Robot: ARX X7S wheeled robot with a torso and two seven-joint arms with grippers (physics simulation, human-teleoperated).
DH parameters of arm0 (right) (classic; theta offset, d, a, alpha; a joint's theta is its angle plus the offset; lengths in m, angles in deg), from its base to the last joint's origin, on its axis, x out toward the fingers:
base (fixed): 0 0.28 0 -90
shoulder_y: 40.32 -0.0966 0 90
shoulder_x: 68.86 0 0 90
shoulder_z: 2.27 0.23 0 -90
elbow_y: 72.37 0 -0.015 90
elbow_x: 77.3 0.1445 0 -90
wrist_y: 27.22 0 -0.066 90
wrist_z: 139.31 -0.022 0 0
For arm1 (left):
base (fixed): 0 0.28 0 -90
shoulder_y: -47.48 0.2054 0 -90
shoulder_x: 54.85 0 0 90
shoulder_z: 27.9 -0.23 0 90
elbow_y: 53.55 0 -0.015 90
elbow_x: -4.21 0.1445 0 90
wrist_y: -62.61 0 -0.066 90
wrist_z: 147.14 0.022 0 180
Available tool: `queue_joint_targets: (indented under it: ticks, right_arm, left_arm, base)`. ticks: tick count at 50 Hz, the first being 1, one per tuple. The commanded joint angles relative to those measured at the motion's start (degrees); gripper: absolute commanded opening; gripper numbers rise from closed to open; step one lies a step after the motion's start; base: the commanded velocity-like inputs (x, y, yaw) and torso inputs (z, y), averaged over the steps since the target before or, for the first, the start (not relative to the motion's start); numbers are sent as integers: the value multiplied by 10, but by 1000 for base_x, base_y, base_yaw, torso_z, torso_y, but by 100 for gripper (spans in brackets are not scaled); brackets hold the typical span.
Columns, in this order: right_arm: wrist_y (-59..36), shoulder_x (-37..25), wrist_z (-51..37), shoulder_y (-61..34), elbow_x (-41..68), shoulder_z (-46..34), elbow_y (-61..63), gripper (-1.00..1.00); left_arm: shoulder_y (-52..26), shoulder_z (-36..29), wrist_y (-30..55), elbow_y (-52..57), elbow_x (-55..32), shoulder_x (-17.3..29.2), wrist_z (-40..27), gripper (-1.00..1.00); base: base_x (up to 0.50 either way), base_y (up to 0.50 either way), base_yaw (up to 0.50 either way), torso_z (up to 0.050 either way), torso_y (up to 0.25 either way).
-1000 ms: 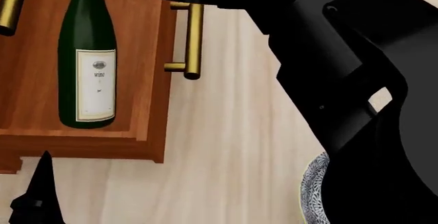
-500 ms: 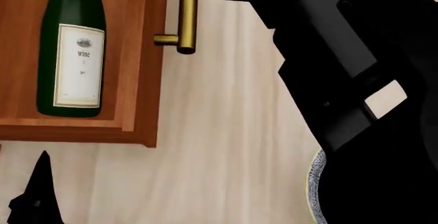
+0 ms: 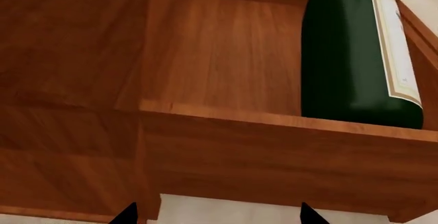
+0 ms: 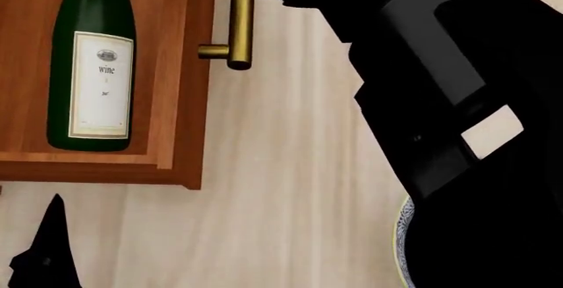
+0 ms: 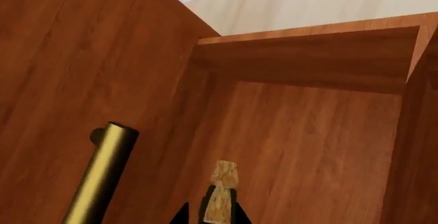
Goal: Put the wine bottle in the bottom drawer of the cabinet.
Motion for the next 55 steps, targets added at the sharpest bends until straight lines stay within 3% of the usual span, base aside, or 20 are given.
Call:
queue_joint_targets:
  ticks: [1,2,3,22,55]
  right_arm:
    - [-38,13,-19,46,32,-173,41,-100]
    - [-39,13,-21,48,30,-173,41,-100]
    - [-39,13,-20,48,28,-173,41,100]
    - [-52,13,-47,41,14,-173,38,100]
    - [-194,13,-88,-32,-132,-164,-1,100]
  left_arm:
    - [0,3,-5,-1,-3,-1,0,100]
    - [2,3,-5,3,-1,0,-1,100]
    - [3,2,-5,4,0,0,-2,100]
    - [5,5,-8,3,-2,2,-2,100]
    - [0,-2,-4,6,2,-2,-1,100]
  base:
    - [0,0,0,0,0]
    - [0,0,0,0,-10]
    - [0,0,0,0,0]
    - [0,1,2,0,-13]
    - [0,0,-2,0,-7]
